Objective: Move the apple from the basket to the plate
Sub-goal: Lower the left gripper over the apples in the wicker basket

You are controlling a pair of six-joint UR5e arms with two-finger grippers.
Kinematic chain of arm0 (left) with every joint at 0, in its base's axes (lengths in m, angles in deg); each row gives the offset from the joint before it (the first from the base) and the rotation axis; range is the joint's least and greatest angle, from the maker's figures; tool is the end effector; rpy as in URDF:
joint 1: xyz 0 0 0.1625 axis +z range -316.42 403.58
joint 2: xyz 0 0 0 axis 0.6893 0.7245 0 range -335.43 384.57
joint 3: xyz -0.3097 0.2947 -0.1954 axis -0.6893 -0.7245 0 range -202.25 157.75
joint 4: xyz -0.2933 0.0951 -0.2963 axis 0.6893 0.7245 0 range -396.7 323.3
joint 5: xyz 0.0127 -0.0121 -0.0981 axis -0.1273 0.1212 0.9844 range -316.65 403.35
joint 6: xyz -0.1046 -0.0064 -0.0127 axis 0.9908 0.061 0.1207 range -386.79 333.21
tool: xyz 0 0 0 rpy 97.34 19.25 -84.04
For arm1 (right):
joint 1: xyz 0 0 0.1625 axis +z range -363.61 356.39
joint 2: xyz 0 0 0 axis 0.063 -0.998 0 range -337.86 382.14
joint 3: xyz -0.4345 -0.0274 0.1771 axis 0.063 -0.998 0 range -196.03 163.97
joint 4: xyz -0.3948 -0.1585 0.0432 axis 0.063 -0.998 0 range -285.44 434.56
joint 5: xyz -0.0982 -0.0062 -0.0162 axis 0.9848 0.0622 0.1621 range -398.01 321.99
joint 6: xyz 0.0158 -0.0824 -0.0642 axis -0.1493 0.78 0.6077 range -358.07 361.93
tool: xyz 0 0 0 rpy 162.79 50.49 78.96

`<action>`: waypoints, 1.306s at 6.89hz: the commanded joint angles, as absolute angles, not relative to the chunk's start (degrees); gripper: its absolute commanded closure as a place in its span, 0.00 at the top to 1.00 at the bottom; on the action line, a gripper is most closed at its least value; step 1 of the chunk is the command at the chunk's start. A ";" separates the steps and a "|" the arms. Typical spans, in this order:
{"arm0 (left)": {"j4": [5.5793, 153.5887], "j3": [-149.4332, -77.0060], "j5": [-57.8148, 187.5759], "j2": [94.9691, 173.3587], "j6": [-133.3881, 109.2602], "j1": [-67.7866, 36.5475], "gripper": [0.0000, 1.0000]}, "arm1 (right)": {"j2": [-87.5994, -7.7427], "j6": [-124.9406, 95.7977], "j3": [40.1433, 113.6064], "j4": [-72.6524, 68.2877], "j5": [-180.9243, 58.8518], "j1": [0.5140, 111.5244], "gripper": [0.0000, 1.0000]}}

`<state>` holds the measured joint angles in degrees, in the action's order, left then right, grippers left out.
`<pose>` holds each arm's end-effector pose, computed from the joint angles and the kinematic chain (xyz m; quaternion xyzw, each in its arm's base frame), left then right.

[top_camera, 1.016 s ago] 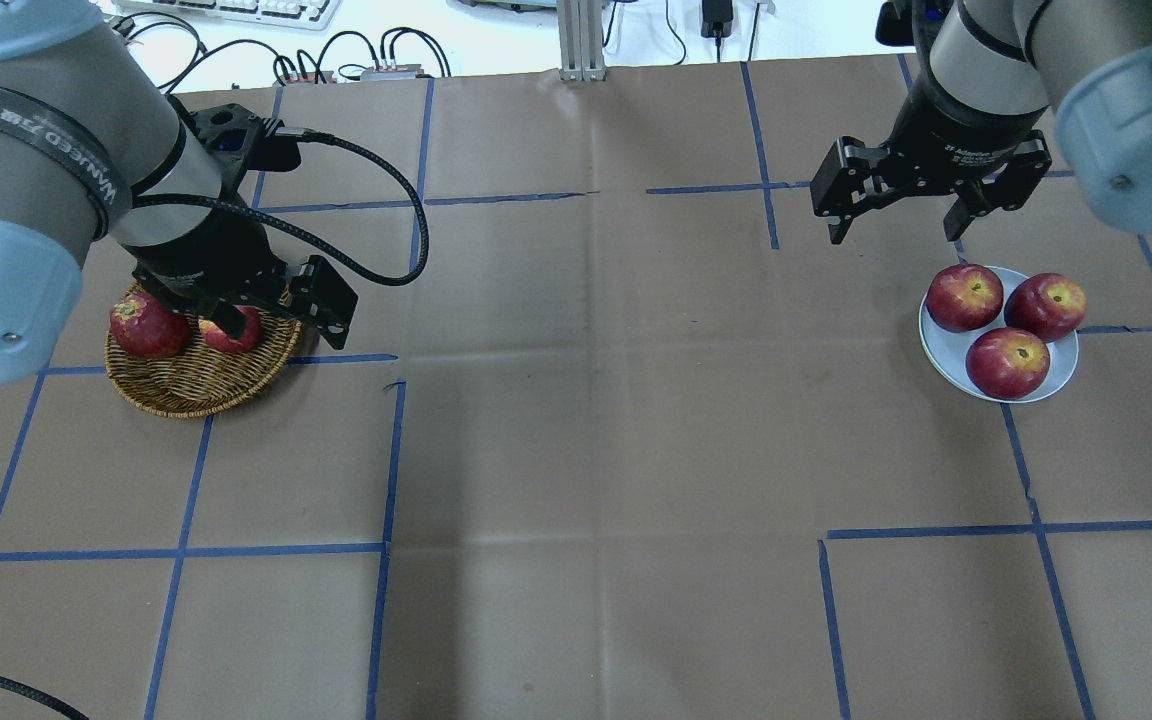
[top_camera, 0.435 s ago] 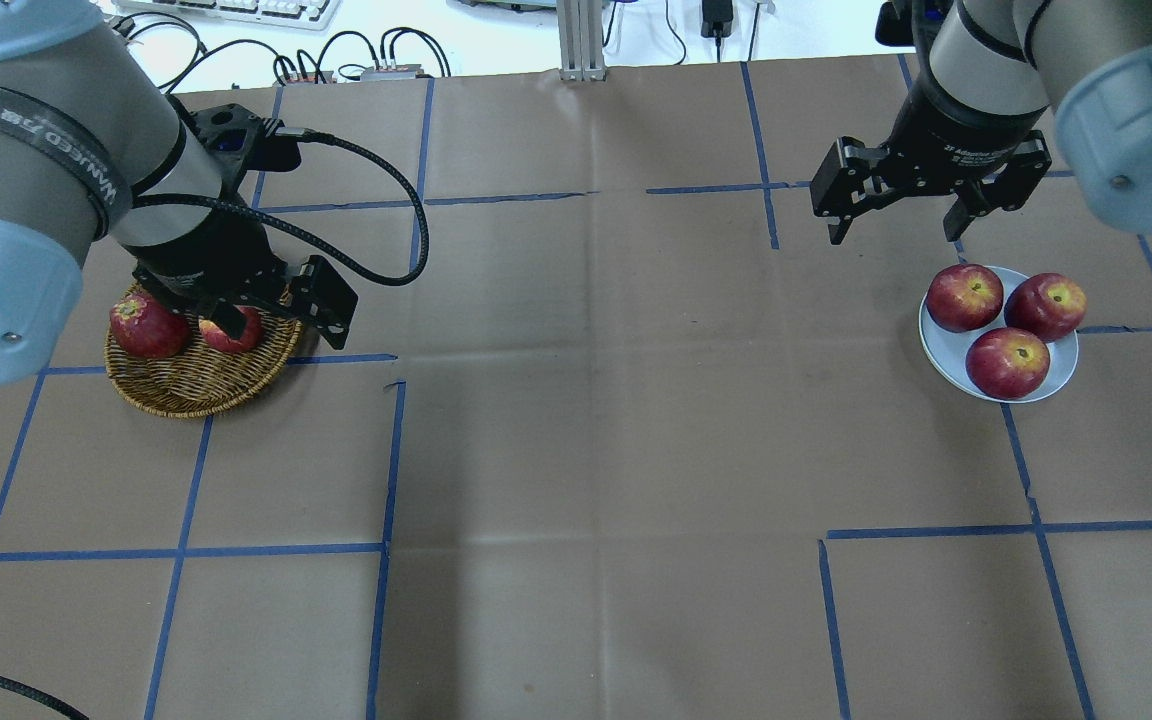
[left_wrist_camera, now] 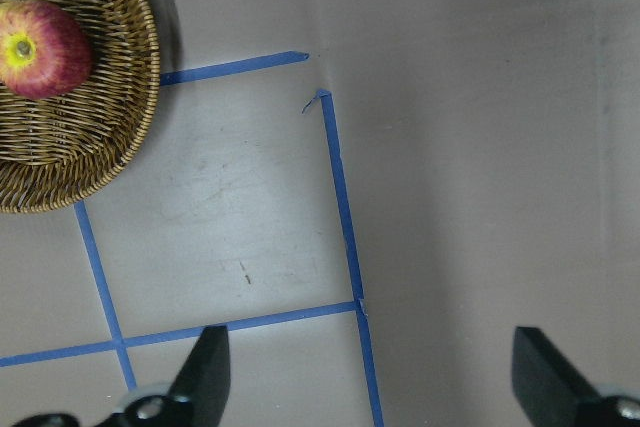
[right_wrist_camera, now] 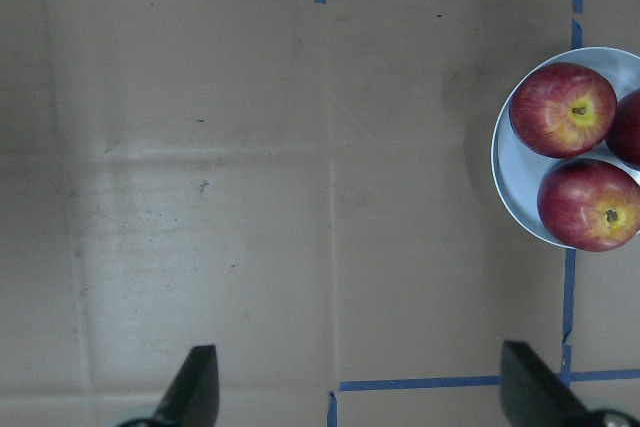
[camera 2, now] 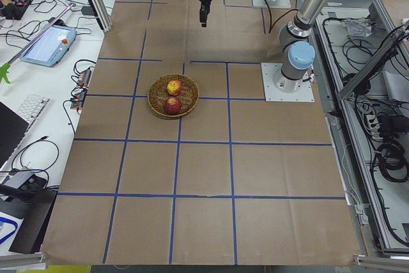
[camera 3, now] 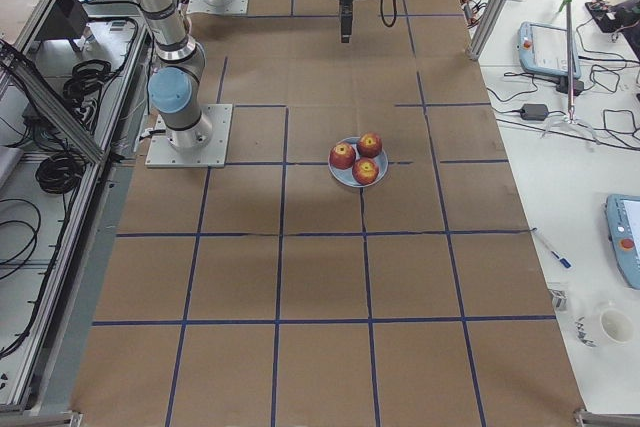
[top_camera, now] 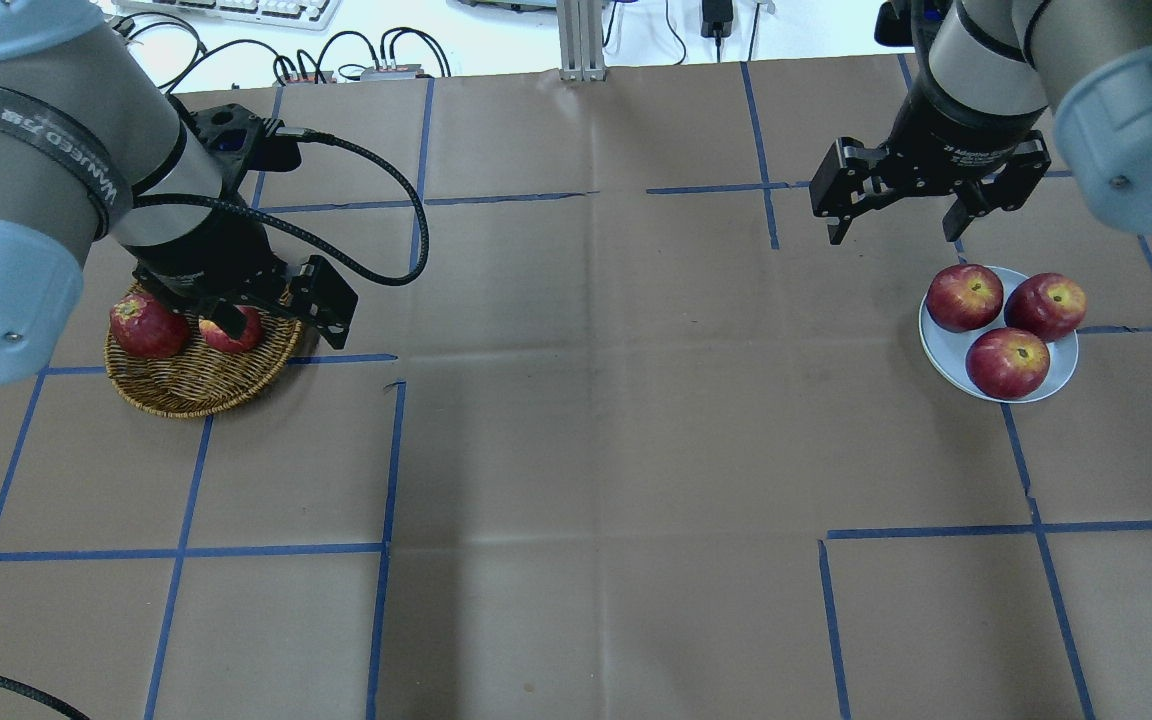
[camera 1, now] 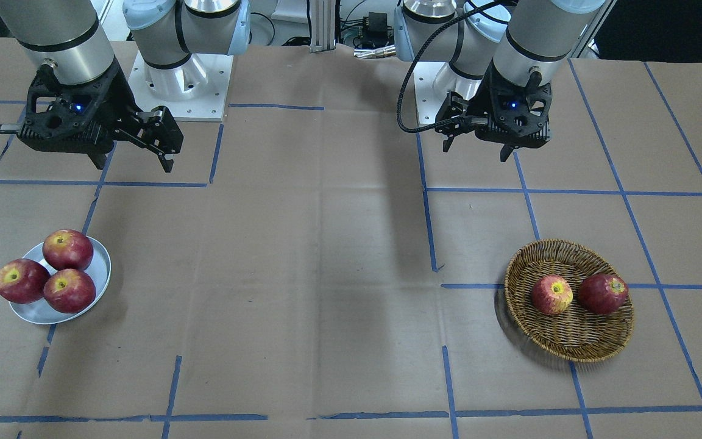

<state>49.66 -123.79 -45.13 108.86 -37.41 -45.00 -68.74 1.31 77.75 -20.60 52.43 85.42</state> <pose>-0.1247 -0.4563 0.4797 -0.0798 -0.9965 -0.0176 0.0152 0.1240 -0.5045 0.5102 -0.0140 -0.9997 0.0197 0.0039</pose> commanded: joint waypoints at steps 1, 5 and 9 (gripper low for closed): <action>49.61 -122.28 -45.33 109.38 -37.34 -44.93 0.99 | -68.74 1.31 77.75 -20.53 52.43 85.42 1.00; 48.66 -123.67 -45.25 109.02 -38.47 -43.45 0.99 | -68.74 1.31 77.75 -20.62 52.34 85.42 1.00; 37.19 -123.67 -45.60 119.37 -52.76 -37.04 0.99 | -68.74 1.31 77.83 -20.62 52.34 85.42 1.00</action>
<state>43.31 -123.01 -45.40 115.57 -48.57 -39.08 -68.74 1.32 77.83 -20.62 52.34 85.42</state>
